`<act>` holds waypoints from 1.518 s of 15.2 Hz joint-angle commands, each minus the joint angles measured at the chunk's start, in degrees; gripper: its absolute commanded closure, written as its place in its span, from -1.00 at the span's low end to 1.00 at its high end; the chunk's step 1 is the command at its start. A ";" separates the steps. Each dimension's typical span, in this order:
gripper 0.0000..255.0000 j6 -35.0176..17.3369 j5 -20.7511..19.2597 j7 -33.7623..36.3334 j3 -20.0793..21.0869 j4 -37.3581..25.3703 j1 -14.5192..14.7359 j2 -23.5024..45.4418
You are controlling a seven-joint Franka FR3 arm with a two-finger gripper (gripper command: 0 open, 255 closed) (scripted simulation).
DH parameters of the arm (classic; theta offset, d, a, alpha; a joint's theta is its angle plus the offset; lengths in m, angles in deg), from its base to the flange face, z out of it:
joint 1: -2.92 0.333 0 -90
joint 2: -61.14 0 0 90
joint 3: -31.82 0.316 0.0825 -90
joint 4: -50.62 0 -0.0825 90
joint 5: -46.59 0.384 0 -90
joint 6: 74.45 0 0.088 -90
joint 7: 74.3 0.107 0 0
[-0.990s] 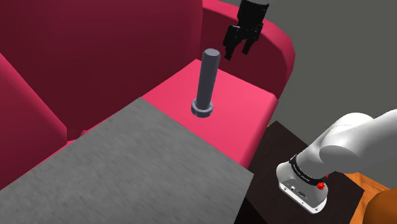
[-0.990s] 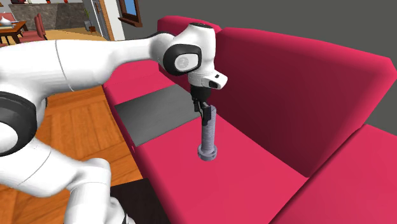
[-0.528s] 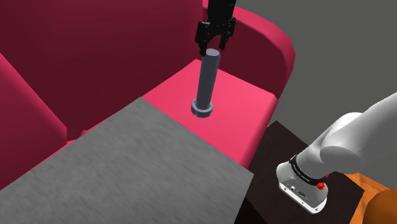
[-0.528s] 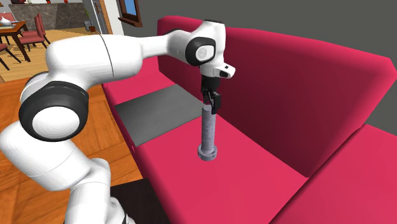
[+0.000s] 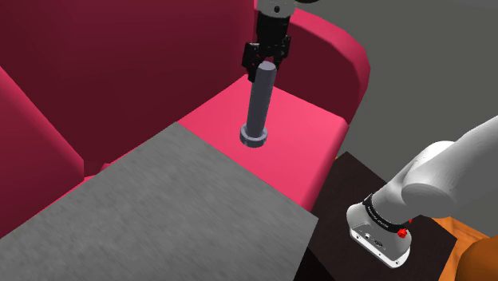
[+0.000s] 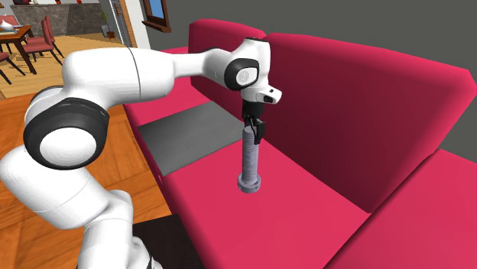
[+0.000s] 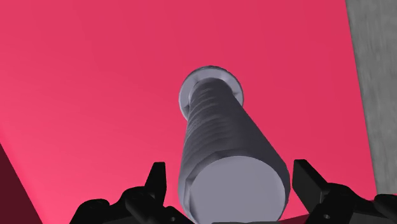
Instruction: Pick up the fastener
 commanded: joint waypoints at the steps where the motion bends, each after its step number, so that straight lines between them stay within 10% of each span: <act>1: 1.00 -0.32 0.00 0.06 0.04 0.29 0.03 -0.01; 23: 1.00 9.89 -0.53 0.38 0.00 -11.51 -0.11 1.65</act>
